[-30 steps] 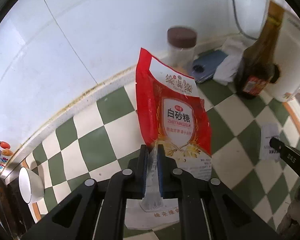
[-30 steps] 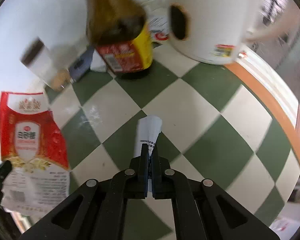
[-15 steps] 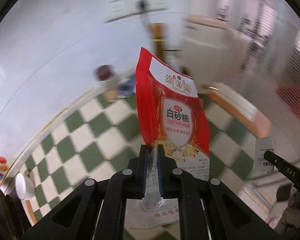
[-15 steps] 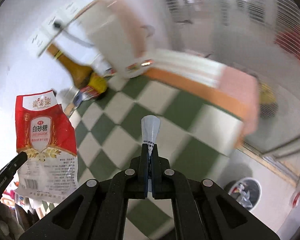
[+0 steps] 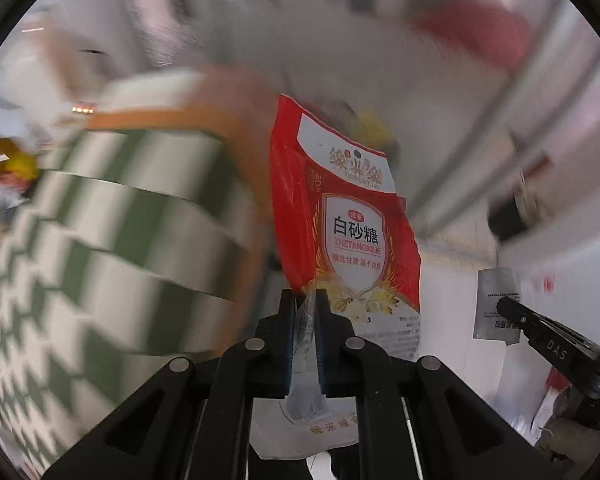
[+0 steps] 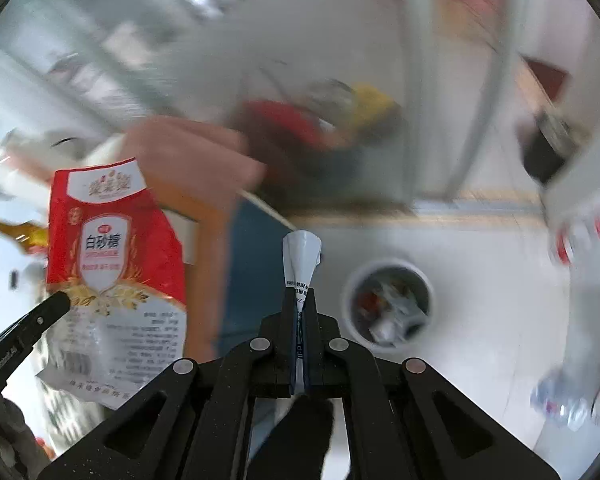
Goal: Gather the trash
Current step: 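Carry the sugar bag and sachet over the white bin, then open both tools over the bin, dropping the sugar bag and sachet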
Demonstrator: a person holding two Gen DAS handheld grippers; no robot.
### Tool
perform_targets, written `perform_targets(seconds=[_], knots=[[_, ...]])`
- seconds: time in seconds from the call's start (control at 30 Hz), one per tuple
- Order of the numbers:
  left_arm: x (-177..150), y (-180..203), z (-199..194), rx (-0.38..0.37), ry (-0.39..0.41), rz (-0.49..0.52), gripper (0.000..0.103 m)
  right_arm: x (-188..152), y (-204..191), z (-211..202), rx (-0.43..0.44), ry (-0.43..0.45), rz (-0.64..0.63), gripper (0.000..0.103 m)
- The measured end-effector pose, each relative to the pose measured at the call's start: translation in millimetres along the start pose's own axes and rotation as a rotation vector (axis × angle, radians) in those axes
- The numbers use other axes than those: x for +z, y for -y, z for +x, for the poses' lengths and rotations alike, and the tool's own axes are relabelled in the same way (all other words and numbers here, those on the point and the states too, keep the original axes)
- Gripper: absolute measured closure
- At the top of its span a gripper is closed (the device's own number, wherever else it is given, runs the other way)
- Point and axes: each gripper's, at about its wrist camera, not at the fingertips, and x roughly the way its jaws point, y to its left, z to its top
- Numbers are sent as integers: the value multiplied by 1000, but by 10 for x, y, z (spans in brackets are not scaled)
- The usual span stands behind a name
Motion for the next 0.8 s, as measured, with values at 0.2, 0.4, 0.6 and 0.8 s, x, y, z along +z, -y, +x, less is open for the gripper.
perform_targets(seconds=[0.2, 0.4, 0.6, 0.8], knots=[[-327, 606, 1754, -44, -290, 106, 96, -406, 1106, 1056, -44, -151, 158, 101], [-679, 1069, 3671, -70, -553, 151, 96, -633, 1781, 2422, -41, -263, 222, 101], [-870, 1527, 5145, -89, -700, 193, 96, -586, 2314, 3543, 9, -318, 246, 101], [-908, 1684, 5696, -96, -732, 199, 89, -519, 2564, 4295, 28, -379, 253, 101]])
